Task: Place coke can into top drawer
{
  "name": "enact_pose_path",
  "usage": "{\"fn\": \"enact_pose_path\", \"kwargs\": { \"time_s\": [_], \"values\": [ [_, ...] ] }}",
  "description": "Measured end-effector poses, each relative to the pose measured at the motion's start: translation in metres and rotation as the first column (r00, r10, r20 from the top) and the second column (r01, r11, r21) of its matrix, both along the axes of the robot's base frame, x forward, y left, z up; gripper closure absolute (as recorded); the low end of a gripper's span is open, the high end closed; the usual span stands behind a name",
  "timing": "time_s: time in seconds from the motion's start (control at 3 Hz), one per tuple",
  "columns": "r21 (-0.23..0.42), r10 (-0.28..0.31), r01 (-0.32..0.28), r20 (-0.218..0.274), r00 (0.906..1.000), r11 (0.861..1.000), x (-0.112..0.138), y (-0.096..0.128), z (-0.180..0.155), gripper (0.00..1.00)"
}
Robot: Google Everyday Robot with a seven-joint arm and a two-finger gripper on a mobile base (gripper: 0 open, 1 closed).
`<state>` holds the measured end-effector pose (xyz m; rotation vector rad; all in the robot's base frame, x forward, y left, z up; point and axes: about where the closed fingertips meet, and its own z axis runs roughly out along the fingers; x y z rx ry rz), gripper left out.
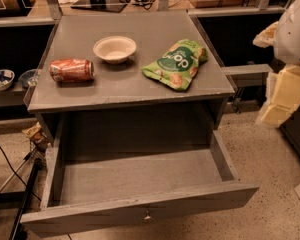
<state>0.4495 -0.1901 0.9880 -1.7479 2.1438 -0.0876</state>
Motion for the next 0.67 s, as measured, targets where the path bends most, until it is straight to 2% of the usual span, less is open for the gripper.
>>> {"fn": "enact_pose_path", "kwargs": {
  "time_s": [0.33,0.67],
  "values": [
    [0.026,0.094,-0.094,0.022,0.9953,0.995,0.021,0.041,0.004,0.00],
    [0.038,0.144,-0.145,0.028,0.9891,0.989,0.029,0.062,0.004,0.00]
  ]
}}
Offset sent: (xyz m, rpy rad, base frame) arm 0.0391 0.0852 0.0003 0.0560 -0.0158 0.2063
